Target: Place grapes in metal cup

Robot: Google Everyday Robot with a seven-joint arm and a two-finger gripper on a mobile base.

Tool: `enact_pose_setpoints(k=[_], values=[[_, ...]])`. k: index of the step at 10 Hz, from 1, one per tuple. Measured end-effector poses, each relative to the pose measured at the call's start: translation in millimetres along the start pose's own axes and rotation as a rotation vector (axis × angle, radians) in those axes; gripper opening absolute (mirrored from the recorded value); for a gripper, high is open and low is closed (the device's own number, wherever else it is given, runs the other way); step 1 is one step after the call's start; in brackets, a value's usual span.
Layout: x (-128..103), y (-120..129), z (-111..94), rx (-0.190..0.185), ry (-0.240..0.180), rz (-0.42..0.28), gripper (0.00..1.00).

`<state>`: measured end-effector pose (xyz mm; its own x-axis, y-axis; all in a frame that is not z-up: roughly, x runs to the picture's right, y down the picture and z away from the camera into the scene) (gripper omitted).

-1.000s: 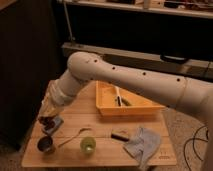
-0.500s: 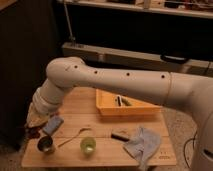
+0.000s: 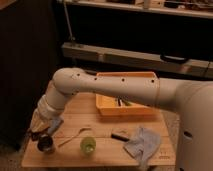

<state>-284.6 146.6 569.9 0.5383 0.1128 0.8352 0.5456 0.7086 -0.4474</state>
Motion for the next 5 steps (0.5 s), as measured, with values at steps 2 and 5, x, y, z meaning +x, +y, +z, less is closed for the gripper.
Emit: enact_pose_setpoints(k=[2,5], values=[[2,2,7,-0.025,-0.005,0.0,0.0],[12,6,18,-0.056,-0.011,0.013,0.0]])
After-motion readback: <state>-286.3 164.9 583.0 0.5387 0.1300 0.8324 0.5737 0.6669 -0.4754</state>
